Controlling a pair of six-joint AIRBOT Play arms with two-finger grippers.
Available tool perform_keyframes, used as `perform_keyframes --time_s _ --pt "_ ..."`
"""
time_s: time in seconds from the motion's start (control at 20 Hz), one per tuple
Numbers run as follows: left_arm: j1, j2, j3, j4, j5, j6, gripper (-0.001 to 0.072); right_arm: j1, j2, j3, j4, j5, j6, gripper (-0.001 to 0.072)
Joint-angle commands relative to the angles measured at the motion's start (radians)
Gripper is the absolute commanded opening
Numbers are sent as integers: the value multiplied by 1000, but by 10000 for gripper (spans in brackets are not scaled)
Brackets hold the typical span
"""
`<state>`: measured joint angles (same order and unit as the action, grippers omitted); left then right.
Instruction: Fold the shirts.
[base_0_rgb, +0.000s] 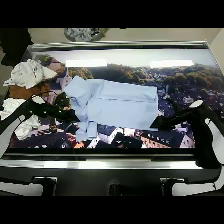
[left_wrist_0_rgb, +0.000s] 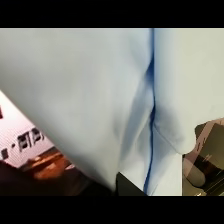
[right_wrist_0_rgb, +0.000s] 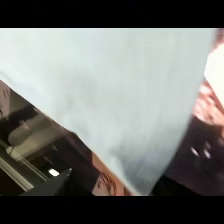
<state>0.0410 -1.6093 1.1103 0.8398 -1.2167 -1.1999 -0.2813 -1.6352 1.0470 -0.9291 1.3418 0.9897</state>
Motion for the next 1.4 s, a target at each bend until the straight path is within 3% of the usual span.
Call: perform_keyframes --time_s 0.0,0.05,0.1,0.25,0.4,0.55,0.65,0.7,0.8,1.0,1.15,1.35 --pt "3 7 2 -2 -11 8 32 66 -4 -47 11 -195 89 387" --pt "3 7 2 -2 -27 8 32 88 -4 -38 22 -222 112 83" --pt "6 8 11 3 -53 9 31 101 -2 -16 26 -215 106 46" --pt "35 80 122 81 -109 8 30 105 68 132 -16 -114 -5 45" --pt "79 255 398 84 -118 -13 30 105 260 428 -150 -74 -149 46" --pt "100 433 772 99 -45 -14 30 105 524 716 -390 -237 -140 46" --pt "103 538 956 156 144 -74 31 105 702 811 -500 -378 -136 46" --pt "101 595 983 149 257 -161 31 105 785 819 -524 -420 -116 45" --pt "85 700 954 133 350 -196 30 105 894 819 -542 -389 -24 45" --pt "84 797 912 137 278 -226 30 105 985 819 -579 -288 -17 45" --pt "84 822 916 149 297 -225 30 105 993 819 -607 -266 -17 45" --pt "84 768 917 302 248 -227 30 105 896 819 -624 -238 0 45"
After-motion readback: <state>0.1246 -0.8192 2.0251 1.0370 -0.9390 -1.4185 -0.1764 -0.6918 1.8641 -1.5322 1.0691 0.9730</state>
